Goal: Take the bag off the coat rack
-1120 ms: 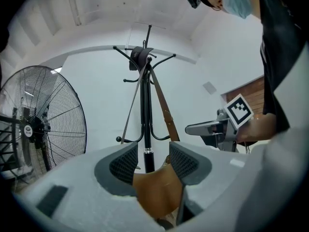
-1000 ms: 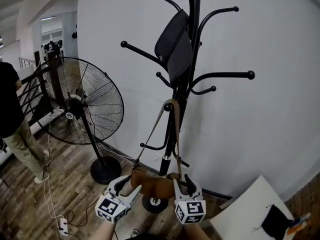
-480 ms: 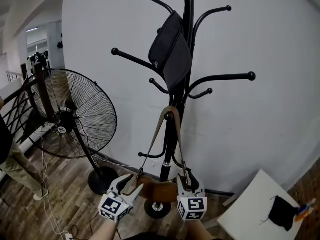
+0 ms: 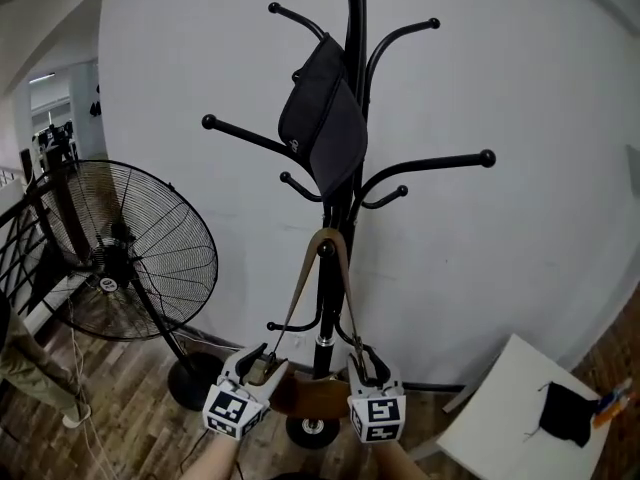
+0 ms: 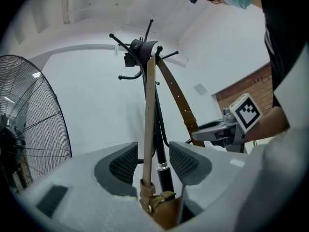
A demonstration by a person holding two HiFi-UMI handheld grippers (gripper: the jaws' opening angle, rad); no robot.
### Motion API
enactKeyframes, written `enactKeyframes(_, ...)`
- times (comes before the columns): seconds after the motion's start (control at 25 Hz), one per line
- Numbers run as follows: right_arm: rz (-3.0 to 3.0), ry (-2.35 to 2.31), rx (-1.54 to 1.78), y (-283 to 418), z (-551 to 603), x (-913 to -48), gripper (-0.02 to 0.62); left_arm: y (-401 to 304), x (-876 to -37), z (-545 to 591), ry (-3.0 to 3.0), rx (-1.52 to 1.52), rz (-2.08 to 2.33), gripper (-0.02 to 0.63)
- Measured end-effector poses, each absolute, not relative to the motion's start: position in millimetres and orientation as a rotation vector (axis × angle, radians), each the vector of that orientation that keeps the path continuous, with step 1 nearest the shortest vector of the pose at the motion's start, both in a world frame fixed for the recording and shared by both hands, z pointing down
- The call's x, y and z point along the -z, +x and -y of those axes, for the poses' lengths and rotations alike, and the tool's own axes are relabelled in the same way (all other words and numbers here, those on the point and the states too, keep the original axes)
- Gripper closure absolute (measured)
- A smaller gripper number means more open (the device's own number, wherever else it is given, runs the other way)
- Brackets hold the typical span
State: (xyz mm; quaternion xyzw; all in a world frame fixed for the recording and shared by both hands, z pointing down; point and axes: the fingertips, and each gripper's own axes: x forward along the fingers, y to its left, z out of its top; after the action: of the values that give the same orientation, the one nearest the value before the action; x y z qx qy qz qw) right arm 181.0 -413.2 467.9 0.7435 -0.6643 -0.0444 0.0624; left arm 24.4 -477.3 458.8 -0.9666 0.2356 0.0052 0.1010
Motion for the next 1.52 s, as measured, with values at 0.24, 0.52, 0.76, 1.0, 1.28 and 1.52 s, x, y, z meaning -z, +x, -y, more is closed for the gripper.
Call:
enactKeyframes(0.24, 2.012, 2.223, 0.134, 179, 415, -471, 0.517, 35, -464, 488, -2.853, 0.037, -0.687, 0.435)
enactKeyframes(0.52, 2.024, 2.181, 0.119, 177, 414, -470, 0.568, 36, -464, 493, -2.857, 0.023, -0.672, 0.589)
enactKeyframes(0.76, 2.046, 2.151, 0.078, 174, 411, -470, 0.568, 34, -463, 488, -2.876, 0.047, -0.677, 0.591)
enactKeyframes(1.0, 2.083, 2.136, 0.045, 173, 408, -467, 0.568, 28, -462, 486, -2.881, 0.067, -0.713, 0.591)
enactKeyframes(1.28, 2.131, 2.102, 0.040, 168, 404, -458, 0.568, 23, -453, 479, -2.902, 0.068, -0.750, 0.591)
enactKeyframes(1.52, 2.172, 2.078, 0.064, 166, 401, -446, 0.568, 21, -443, 473, -2.887, 0.058, -0.769, 0.591)
